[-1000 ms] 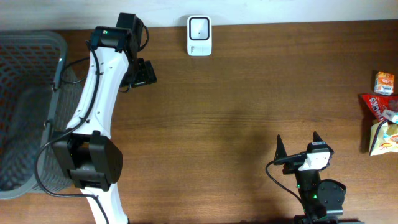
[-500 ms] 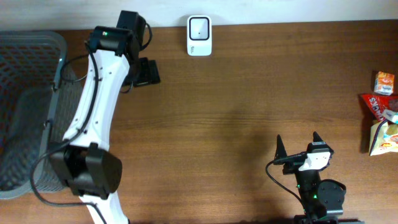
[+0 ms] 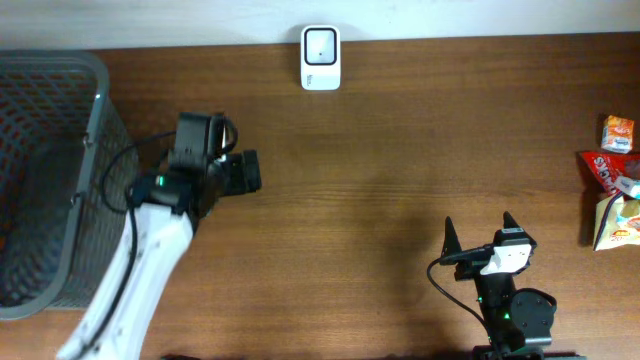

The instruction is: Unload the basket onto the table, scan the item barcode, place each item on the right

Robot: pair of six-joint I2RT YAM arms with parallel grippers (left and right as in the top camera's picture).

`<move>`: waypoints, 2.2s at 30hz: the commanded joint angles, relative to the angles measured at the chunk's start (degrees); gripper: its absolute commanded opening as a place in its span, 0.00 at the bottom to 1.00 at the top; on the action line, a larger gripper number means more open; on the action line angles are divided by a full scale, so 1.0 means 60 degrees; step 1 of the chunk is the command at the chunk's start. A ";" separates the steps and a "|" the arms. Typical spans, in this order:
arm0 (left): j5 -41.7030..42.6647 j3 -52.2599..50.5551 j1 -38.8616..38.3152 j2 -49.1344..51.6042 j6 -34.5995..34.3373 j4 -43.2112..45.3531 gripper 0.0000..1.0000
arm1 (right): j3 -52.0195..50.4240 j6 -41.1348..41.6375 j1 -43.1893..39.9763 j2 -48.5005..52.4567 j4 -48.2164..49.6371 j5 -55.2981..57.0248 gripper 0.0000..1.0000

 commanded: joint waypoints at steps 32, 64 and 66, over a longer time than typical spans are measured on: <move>0.2098 -1.0459 0.1504 -1.3001 0.1286 0.7107 0.99 | -0.0076 0.0015 -0.0055 -0.0066 -0.0011 0.0018 0.99; 0.0525 -1.0473 0.2288 -1.2998 0.2783 0.5745 0.99 | -0.0076 0.0015 -0.0055 -0.0066 -0.0011 0.0018 0.99; 0.0539 -1.0473 0.2288 -1.2998 0.2776 0.5745 0.99 | -0.0076 0.0015 -0.0055 -0.0066 -0.0011 0.0022 0.98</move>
